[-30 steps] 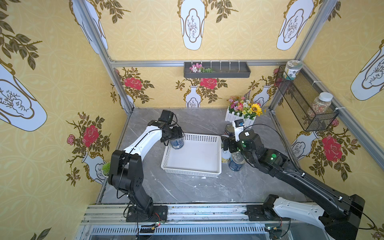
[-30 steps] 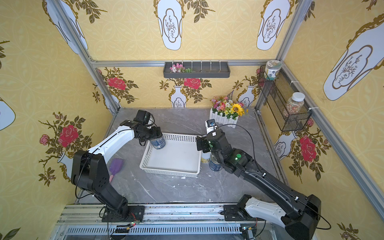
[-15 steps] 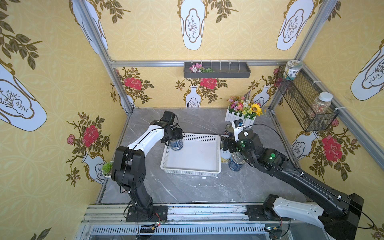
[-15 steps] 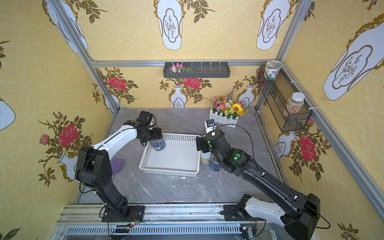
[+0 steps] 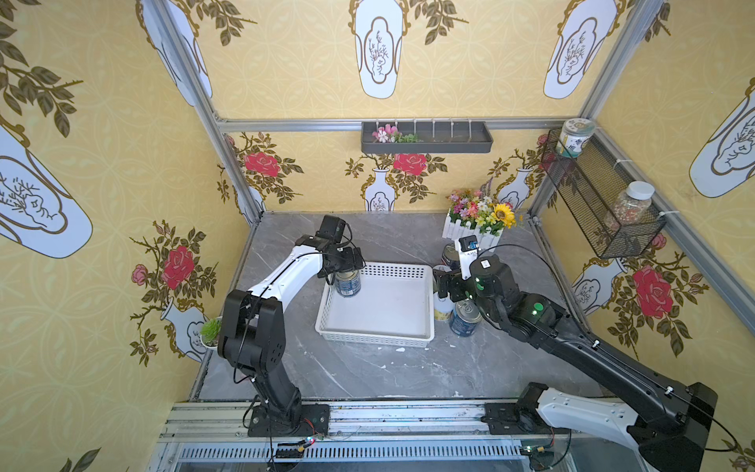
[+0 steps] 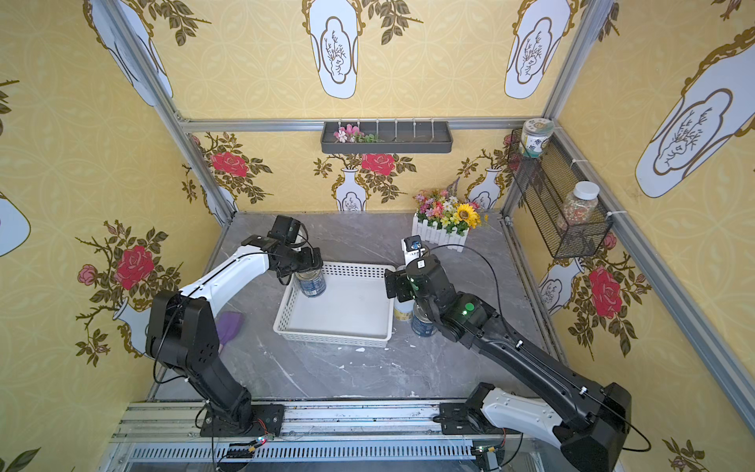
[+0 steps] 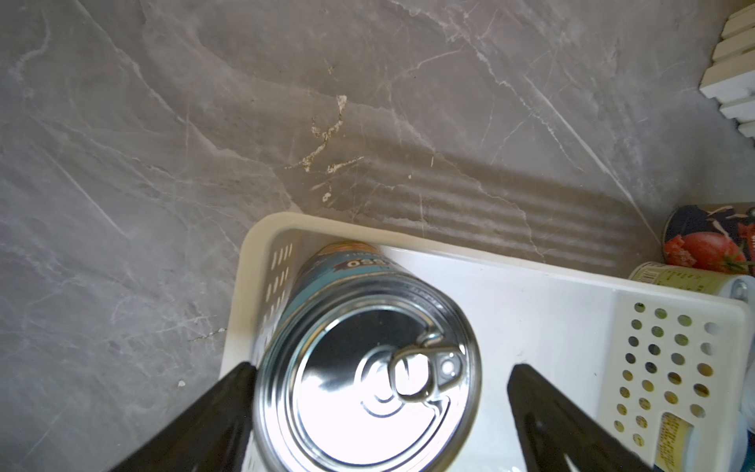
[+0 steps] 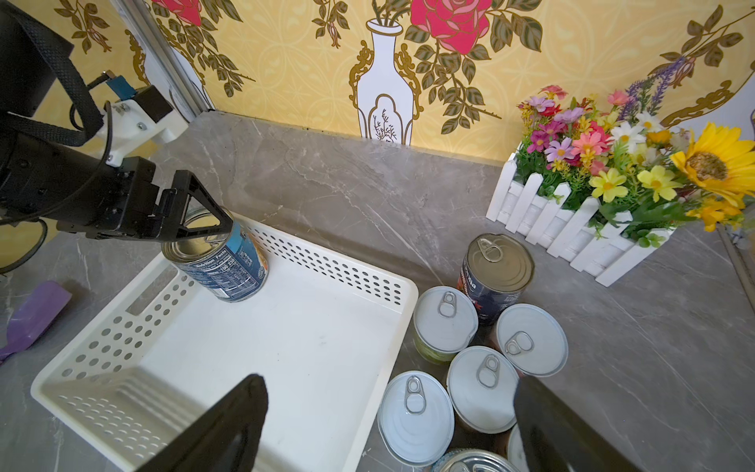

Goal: Put the canned food in the basket
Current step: Pick up the canned food from the center of the board.

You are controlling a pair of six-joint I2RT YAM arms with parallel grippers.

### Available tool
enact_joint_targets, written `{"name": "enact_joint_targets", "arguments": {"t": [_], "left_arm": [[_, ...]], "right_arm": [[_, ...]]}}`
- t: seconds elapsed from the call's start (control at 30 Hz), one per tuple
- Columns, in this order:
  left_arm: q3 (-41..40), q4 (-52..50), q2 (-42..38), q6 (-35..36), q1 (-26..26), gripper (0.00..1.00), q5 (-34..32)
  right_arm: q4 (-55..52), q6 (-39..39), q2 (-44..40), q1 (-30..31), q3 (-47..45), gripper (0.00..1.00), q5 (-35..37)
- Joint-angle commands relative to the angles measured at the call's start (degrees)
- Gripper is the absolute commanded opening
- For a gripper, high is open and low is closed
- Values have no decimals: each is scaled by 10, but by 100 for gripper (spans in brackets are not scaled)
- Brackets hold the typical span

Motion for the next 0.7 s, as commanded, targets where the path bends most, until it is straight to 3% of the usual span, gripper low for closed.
{"name": "enact_joint_targets", "arguments": {"t": [0.0,0.17,0.3,0.4,0.5,0.57,0.67], "left_arm": [[3,12,-10,4,0,100,8],[-22,45,-104,-2,4,100,9],[-100,82,-268,-41,19,100,-6],[-192,93,-406,-83,20,100,-7],[-260,75,-492,-98,20,100,68],[-312,76,-533,-85,20,100,70],[-320,41,-556,-96,10,100,-22]], "right_arm": [[17,-3,-3,0,0,97,3],[13,3,-14,0,0,97,33],[-18,70,-28,-5,-5,97,180],[-47,139,-34,-15,-9,97,250],[-55,167,-36,-19,-13,97,256],[-47,167,-36,-21,-19,97,245],[-68,169,-27,-33,-17,97,226]]}}
